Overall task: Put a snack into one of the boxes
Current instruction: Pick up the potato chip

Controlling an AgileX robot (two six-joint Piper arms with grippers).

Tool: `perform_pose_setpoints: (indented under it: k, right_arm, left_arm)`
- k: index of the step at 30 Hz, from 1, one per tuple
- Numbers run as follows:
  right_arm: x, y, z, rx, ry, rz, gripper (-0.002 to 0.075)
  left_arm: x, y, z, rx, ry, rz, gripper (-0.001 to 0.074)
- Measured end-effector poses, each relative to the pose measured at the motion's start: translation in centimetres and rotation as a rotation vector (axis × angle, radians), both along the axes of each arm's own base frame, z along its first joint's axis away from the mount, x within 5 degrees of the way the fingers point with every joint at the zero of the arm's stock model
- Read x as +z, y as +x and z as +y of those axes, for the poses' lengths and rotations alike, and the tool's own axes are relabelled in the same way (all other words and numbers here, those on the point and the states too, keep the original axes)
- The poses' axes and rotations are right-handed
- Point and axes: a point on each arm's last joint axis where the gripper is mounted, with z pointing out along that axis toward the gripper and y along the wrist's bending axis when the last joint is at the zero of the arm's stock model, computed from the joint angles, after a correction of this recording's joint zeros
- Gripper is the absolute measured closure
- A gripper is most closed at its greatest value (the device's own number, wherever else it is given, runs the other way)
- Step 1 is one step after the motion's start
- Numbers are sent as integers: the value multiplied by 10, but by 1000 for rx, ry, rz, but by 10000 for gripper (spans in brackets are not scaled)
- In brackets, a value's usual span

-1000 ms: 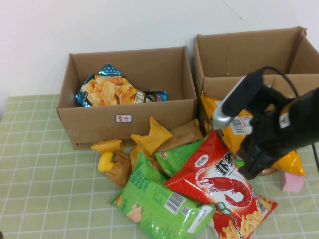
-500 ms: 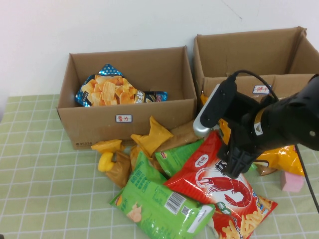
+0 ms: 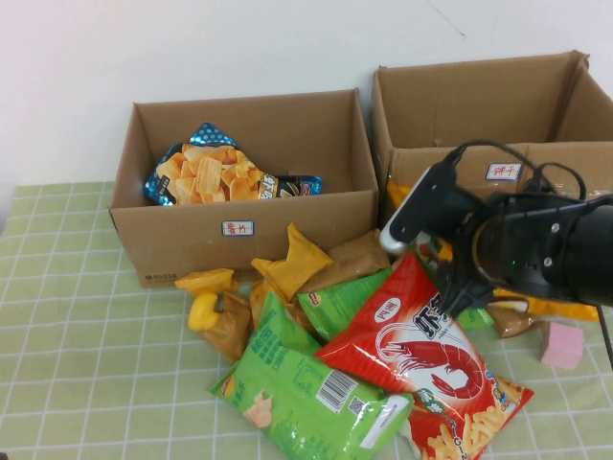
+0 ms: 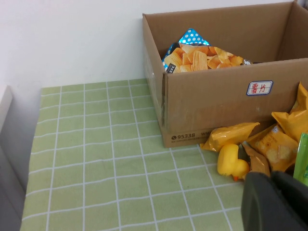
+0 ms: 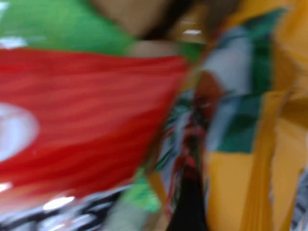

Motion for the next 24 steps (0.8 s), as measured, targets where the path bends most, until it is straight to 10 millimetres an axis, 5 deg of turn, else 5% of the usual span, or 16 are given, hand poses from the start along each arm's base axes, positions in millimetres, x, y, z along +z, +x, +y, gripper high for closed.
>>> perform_pose_setpoints:
  k: [6, 9, 13, 16, 21, 24]
  right_arm:
    - [0, 6, -3, -111, 40, -78, 232]
    - [-5, 6, -2, -135, 62, -60, 357]
    - [-13, 7, -1, -157, 74, -35, 626]
    - [-12, 6, -2, -178, 74, -34, 684]
    - [16, -5, -9, -252, 166, -42, 706]
    - [57, -22, -16, -268, 308, -69, 709]
  left_arm:
    - [0, 0, 0, 0, 0, 0, 736]
    - [0, 0, 0, 0, 1, 1, 736]
    - [0, 0, 0, 0, 3, 2, 736]
    - [0, 0, 0, 0, 3, 2, 736]
    - [0, 0, 0, 0, 3, 2, 736]
    - [0, 0, 0, 0, 1, 2, 736]
